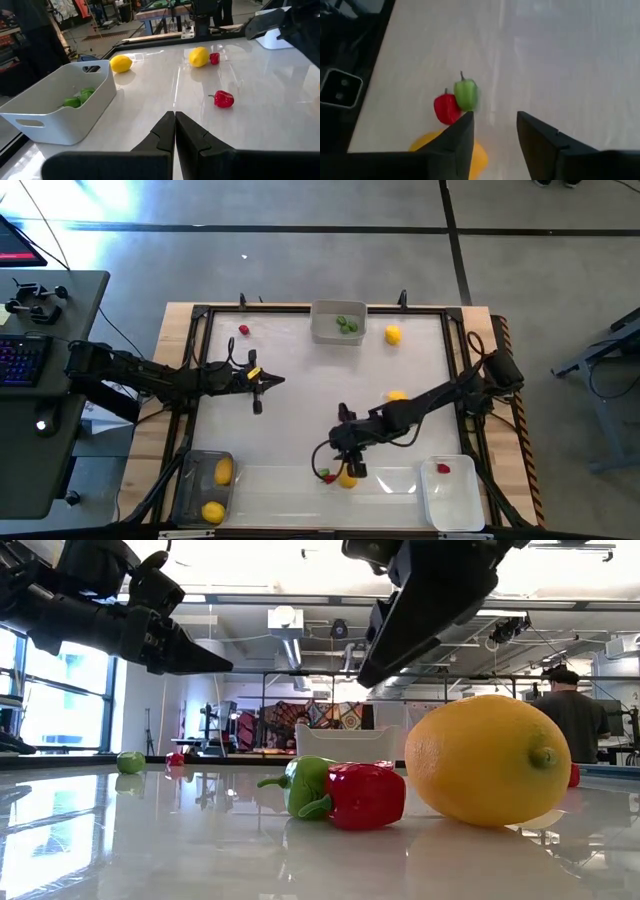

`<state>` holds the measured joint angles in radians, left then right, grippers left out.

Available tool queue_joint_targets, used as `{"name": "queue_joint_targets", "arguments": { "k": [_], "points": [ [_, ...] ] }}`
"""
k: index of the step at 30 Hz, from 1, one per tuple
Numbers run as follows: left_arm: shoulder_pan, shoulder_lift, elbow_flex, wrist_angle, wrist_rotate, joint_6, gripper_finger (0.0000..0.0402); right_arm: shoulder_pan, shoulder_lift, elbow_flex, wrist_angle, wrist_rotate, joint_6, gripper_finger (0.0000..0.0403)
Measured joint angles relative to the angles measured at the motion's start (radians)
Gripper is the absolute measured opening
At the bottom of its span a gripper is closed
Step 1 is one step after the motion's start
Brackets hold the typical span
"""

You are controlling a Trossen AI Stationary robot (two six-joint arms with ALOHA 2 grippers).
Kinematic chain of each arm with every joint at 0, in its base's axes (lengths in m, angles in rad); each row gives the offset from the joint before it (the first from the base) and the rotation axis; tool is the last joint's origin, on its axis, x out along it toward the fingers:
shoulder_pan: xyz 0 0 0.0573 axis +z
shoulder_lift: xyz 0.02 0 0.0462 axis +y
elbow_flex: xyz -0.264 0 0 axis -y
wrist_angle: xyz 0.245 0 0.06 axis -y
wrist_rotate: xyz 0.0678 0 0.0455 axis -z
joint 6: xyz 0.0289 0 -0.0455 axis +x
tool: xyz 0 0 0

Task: Sort produce into baskets
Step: Put the red chili pepper into the white bin

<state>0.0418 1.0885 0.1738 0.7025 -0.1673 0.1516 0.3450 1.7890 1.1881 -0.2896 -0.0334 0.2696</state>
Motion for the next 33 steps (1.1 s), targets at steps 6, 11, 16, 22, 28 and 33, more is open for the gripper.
{"name": "queue_joint_targets", "arguments": {
  "k": [6,11,16,22,28,33],
  "points": [
    [0.000,0.000,0.000,-0.002,0.000,-0.001,0.0000,0.017,0.005,0.003,0.036,0.066,0.045,0.0128],
    [0.000,0.000,0.000,-0.020,0.000,0.000,0.0000,0.063,0.005,0.048,0.012,0.121,0.131,0.0152],
    [0.000,0.000,0.000,-0.054,0.000,-0.007,0.0000,0.119,0.005,0.084,-0.015,0.218,0.186,0.0189],
    [0.000,0.000,0.000,-0.053,-0.002,0.040,0.0000,0.155,0.005,0.093,-0.037,0.276,0.257,0.0205],
    [0.000,0.000,0.000,-0.055,-0.003,0.025,0.0000,0.160,0.038,0.121,-0.052,0.304,0.299,0.0205],
    [0.000,0.000,0.000,-0.063,-0.002,0.017,0.0000,0.160,0.163,0.287,-0.214,0.268,0.283,0.0205]
  ]
}}
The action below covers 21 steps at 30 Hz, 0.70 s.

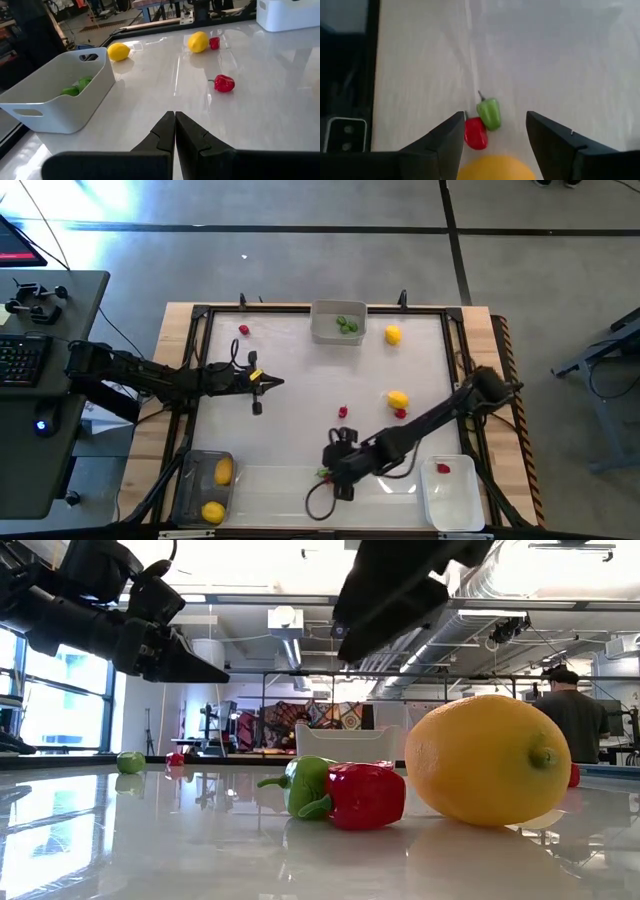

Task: Sort produce into baskets
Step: Put the red chili pepper into the white bin

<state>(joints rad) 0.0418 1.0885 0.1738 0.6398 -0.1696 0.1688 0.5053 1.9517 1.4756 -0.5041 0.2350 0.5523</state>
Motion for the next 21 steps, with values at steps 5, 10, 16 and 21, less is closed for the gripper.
{"name": "queue_joint_targets", "arguments": {
  "k": [5,10,16,21],
  "points": [
    [0.000,0.000,0.000,-0.005,0.001,0.000,0.0000,0.005,0.128,0.203,-0.195,-0.037,-0.012,0.0205],
    [0.000,0.000,0.000,-0.008,0.002,0.000,0.0000,0.018,0.236,0.368,-0.291,-0.061,-0.057,0.0205],
    [0.000,0.000,0.000,-0.014,0.002,0.000,0.0000,0.028,0.370,0.513,-0.464,-0.091,-0.063,0.0205],
    [0.000,0.000,0.000,-0.015,0.002,0.000,0.0000,0.027,0.425,0.577,-0.530,-0.109,-0.063,0.0205]
  ]
}}
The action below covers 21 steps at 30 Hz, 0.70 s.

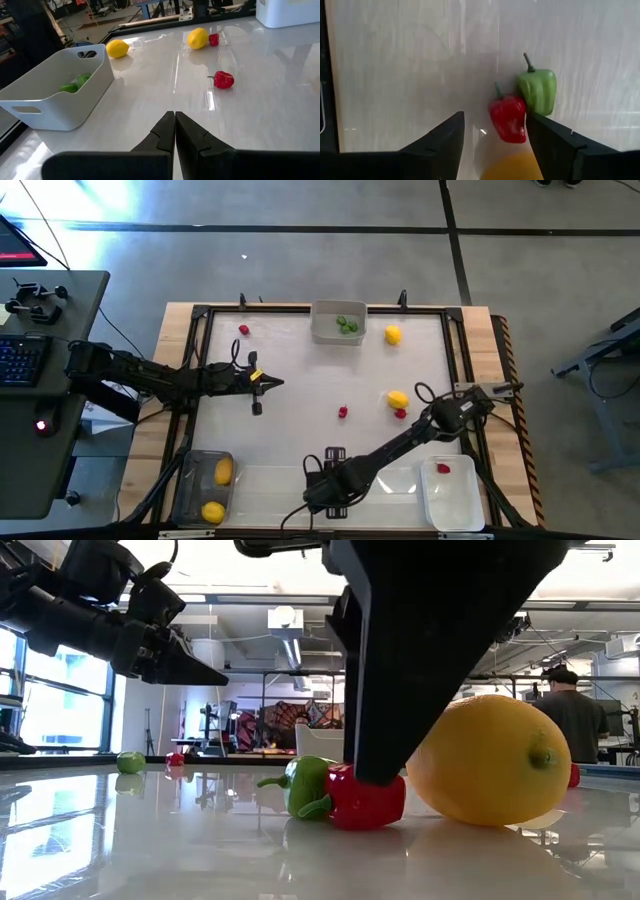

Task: Sort produce into baskets
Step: Put the red chili pepper into the white bin

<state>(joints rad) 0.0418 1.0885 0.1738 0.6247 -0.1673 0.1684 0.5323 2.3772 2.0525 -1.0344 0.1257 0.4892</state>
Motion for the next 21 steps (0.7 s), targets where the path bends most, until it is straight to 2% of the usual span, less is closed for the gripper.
{"name": "queue_joint_targets", "arguments": {
  "k": [14,17,21],
  "points": [
    [0.000,0.000,0.000,-0.008,0.000,-0.001,0.0000,-0.004,0.007,-0.037,0.020,0.016,0.002,0.0202],
    [0.000,0.000,0.000,-0.010,0.000,-0.001,0.0000,-0.007,0.007,-0.037,0.028,0.024,0.001,0.0188],
    [0.000,0.000,0.000,-0.011,0.000,-0.001,0.0000,-0.009,0.007,-0.037,0.031,0.023,0.000,0.0150]
  ]
}}
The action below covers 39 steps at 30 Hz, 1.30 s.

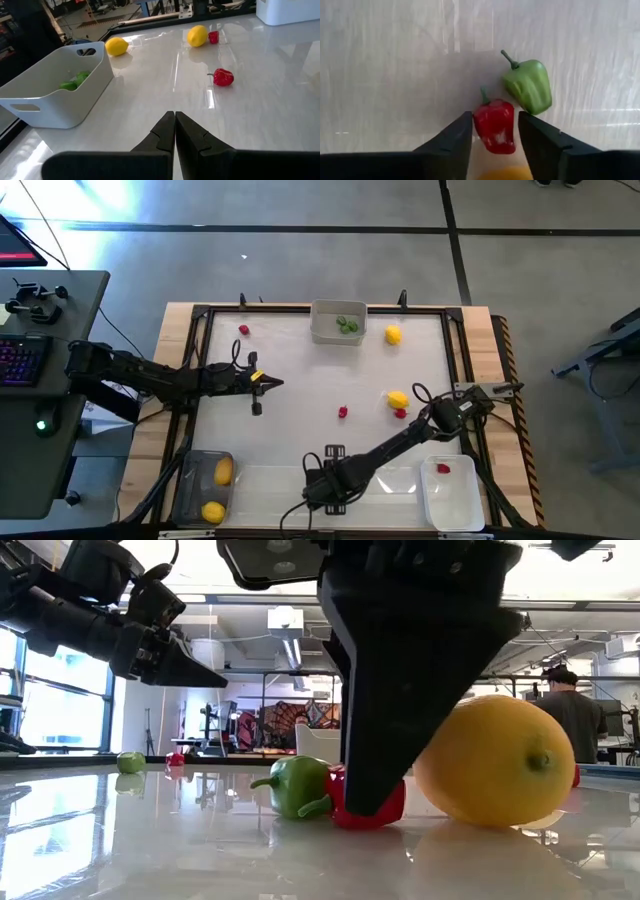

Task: Sort produce into baskets
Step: Put the red chili pepper into the white bin

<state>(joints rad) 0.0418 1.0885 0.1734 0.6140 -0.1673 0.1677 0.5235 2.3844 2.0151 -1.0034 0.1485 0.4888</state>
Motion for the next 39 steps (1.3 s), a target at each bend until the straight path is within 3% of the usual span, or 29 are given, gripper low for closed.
{"name": "queue_joint_targets", "arguments": {
  "k": [7,14,18,25,32,39],
  "points": [
    [0.000,0.000,0.000,-0.013,0.000,-0.001,0.0000,-0.001,0.000,0.000,0.024,-0.020,-0.026,0.0087],
    [0.000,0.000,0.000,-0.012,0.000,-0.007,0.0000,-0.009,0.000,0.093,-0.017,-0.029,-0.042,0.0075],
    [0.000,0.000,0.000,-0.013,0.000,-0.007,0.0000,-0.009,0.000,0.204,-0.133,0.004,-0.052,0.0074],
    [0.000,0.000,0.000,-0.013,0.000,-0.007,0.0000,-0.008,-0.004,0.342,-0.511,0.088,0.059,0.0074],
    [0.000,0.000,-0.001,-0.011,0.000,-0.007,0.0000,0.024,-0.111,0.163,-0.561,0.084,0.183,0.0054],
    [0.000,0.000,-0.001,-0.011,0.000,-0.009,0.0000,0.062,-0.357,-0.190,-0.481,0.088,0.375,0.0024]
  ]
}}
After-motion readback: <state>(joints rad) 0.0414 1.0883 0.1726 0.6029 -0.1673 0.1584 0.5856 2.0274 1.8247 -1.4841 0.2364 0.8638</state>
